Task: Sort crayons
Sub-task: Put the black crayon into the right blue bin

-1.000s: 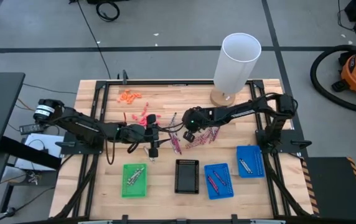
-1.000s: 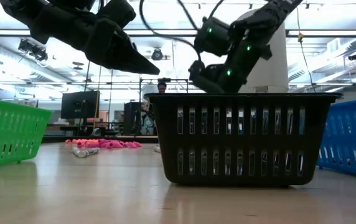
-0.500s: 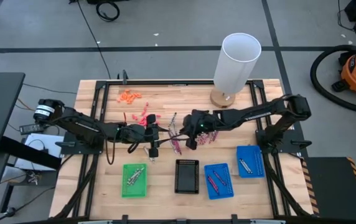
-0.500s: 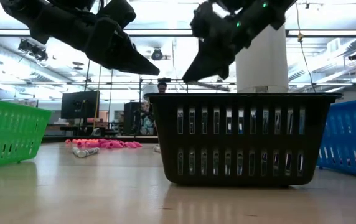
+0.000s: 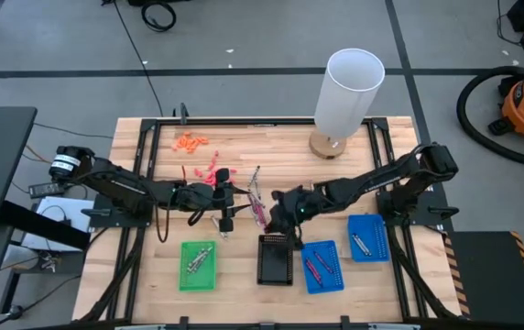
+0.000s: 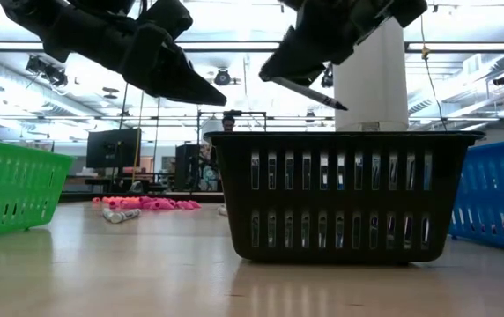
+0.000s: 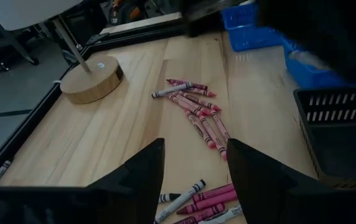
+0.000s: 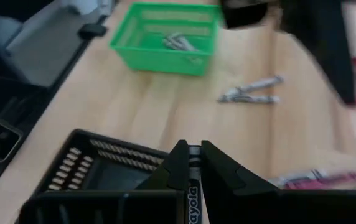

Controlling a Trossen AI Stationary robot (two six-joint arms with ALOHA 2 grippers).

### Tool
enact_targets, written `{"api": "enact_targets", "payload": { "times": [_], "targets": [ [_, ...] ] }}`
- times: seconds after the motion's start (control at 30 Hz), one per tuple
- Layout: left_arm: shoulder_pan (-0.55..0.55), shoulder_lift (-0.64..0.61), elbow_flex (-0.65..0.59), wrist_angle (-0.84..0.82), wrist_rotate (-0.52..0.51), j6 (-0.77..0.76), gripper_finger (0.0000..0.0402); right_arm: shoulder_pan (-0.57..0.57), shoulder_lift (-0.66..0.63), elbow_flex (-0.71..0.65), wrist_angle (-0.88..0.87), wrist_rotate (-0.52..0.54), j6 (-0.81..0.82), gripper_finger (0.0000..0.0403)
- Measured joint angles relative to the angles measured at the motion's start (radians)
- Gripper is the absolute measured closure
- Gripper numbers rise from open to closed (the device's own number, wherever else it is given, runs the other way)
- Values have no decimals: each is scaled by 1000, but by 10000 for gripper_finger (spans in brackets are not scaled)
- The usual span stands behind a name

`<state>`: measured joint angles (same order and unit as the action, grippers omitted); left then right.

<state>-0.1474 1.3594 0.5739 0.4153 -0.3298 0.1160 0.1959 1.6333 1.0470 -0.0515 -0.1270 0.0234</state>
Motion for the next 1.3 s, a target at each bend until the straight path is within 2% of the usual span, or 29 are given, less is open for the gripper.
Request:
{"api": "enact_targets", "payload": {
  "times": [0.13,0.37,0.53,0.67,0.93,1.1,1.3],
  "targets": [
    [0,0,0,-2,0,-1,217,39,24,0,32,-1,-23,370],
    [0,0,0,-9,-22,-1,217,101,11,0,-56,8,89,370],
    [0,0,0,-16,-40,-1,217,161,-47,0,-214,155,233,370],
    [0,0,0,-17,-44,0,217,201,-113,0,-366,275,419,370],
    [0,0,0,-16,-45,7,217,269,-166,0,-721,394,885,370],
    [0,0,0,-15,-45,8,217,310,-166,0,-994,399,1184,370],
    [0,0,0,-16,-45,9,217,379,-166,-1,-1184,354,1429,370]
  ]
}}
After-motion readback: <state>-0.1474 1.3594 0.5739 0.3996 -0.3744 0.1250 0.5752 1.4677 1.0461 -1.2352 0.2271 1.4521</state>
